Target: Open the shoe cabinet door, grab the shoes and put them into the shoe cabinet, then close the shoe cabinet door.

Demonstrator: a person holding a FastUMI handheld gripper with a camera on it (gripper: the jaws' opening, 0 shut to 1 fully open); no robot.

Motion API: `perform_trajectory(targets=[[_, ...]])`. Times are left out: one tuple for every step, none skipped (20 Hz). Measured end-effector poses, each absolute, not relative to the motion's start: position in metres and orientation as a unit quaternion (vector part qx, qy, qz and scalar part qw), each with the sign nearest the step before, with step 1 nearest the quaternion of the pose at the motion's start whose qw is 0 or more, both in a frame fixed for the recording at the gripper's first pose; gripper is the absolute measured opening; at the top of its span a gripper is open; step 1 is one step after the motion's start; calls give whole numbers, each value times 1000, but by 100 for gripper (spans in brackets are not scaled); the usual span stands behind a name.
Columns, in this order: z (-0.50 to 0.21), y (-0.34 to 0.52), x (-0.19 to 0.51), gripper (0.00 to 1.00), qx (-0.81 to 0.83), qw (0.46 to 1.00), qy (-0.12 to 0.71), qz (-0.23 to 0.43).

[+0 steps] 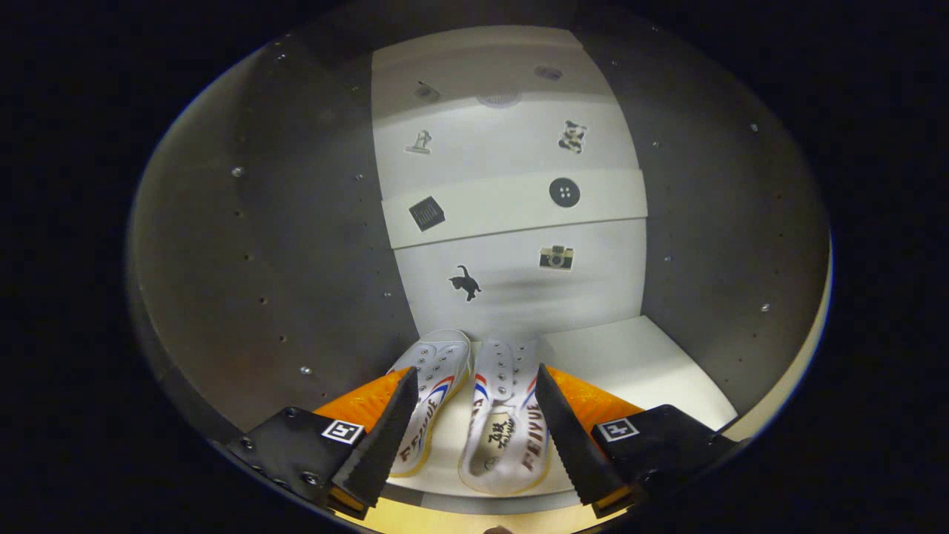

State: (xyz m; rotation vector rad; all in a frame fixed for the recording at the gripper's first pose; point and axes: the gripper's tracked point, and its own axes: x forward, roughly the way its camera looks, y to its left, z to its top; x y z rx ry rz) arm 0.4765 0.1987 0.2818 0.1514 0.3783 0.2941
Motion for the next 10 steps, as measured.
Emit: perform_trajectory(targets=[[294, 192, 461, 98, 69, 972, 174, 143], [305, 186, 445, 98, 64, 975, 160, 141], [316, 179, 428, 98, 58, 977, 148, 140], [327, 172, 411, 98, 55, 979, 136, 140], [339, 165, 393, 98, 53, 981, 125, 140], [350, 158, 375, 98, 54, 982, 114, 141], [358, 152, 359, 98, 53, 983, 106, 141], [366, 145, 342, 98, 53, 984, 101, 141], [374, 137, 324, 98, 52, 984, 95, 139], [381, 130, 306, 98, 51, 985, 90, 138]])
